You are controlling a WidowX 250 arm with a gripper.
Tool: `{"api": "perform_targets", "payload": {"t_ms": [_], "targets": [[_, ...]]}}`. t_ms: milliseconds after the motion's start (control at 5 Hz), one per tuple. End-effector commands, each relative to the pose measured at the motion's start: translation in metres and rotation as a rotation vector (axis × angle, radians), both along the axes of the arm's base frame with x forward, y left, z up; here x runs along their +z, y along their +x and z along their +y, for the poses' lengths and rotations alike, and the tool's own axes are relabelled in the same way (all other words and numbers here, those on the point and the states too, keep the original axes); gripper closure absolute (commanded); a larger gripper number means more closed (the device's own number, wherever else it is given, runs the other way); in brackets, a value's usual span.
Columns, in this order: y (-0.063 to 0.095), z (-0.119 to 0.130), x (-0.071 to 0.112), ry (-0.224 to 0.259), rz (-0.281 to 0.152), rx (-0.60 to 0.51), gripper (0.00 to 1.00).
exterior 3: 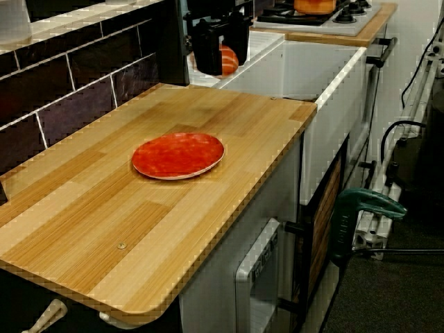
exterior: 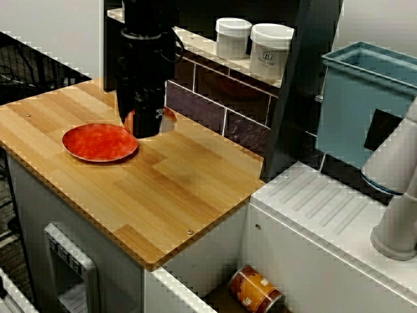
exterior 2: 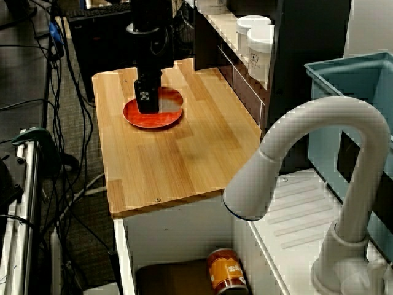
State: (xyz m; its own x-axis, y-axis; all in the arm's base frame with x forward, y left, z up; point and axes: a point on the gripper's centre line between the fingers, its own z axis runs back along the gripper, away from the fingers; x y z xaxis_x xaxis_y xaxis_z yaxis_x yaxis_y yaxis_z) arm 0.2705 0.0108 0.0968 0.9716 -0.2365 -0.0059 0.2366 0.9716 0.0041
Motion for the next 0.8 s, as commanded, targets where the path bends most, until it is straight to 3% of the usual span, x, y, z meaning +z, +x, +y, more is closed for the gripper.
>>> {"api": "perform_targets", "payload": {"t_ms": [0, 200, 400, 600], "targets": [[-0.005, 0.039, 0.023, 0.040, -0.108, 0.124, 1.00], [-0.006, 0.056, 0.015, 0.076, -0.119, 0.140, 1.00], [-0.007, 0.079, -0.013, 0.040, -0.050, 0.106, 1.00], [-0.010, 0.086, -0.032, 0.045, -0.011, 0.126, 1.00]]}}
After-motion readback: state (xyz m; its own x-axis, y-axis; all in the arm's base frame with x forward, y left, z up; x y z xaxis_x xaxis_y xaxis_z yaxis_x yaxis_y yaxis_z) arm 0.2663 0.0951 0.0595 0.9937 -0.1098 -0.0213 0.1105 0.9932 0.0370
